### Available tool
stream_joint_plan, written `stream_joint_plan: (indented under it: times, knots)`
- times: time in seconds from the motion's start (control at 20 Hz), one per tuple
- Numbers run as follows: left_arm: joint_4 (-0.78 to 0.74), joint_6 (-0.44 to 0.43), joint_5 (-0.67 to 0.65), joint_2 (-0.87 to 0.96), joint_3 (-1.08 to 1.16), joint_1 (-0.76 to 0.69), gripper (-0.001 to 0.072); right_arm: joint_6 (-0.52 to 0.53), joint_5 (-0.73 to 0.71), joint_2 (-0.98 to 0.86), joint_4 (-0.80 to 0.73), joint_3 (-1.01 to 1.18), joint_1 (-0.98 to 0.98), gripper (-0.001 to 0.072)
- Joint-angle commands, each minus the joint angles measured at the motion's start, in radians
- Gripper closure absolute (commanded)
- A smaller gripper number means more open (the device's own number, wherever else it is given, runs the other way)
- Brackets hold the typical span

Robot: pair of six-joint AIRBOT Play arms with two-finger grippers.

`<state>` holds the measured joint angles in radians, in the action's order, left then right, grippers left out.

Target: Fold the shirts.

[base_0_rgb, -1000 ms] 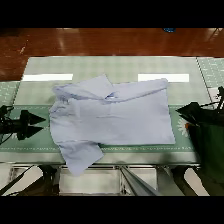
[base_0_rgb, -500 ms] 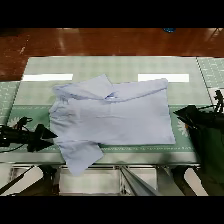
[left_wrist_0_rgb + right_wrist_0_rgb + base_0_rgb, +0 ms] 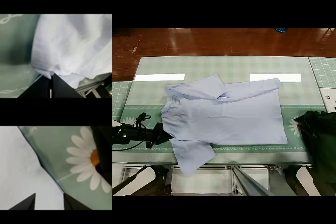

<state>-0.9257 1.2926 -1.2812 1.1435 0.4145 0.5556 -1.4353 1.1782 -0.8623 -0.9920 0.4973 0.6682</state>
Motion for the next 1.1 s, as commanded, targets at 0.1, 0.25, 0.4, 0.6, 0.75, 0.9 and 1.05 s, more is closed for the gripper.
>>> stream_joint_plan:
  times: [0.1, 0.25, 0.4, 0.6, 0.75, 0.9, 1.05]
  knots:
    - [0.029, -0.028, 0.006, 0.001, -0.001, -0.008, 0.0691, -0.020, 0.078, 0.001, -0.092, -0.117, 0.019, 0.0300]
    - [0.029, -0.028, 0.006, 0.001, -0.001, -0.008, 0.0691, -0.019, 0.080, -0.006, -0.088, -0.141, 0.018, 0.0300]
    - [0.029, -0.023, 0.023, 0.001, -0.001, -0.008, 0.0691, -0.016, 0.097, -0.070, -0.086, -0.141, -0.023, 0.0300]
    - [0.038, -0.006, 0.061, 0.001, -0.001, -0.008, 0.0691, 0.019, 0.011, -0.180, -0.043, -0.141, -0.120, 0.0300]
    - [0.060, -0.007, 0.064, 0.000, 0.000, -0.008, 0.0691, 0.126, -0.117, -0.236, 0.152, -0.139, -0.175, 0.0379]
    - [0.154, -0.060, 0.064, -0.001, 0.033, -0.008, 0.0691, 0.291, -0.104, -0.251, 0.339, -0.070, -0.251, 0.0693]
    - [0.391, -0.143, 0.008, -0.011, 0.172, -0.008, 0.0691, 0.273, -0.014, -0.251, 0.348, 0.161, -0.314, 0.0693]
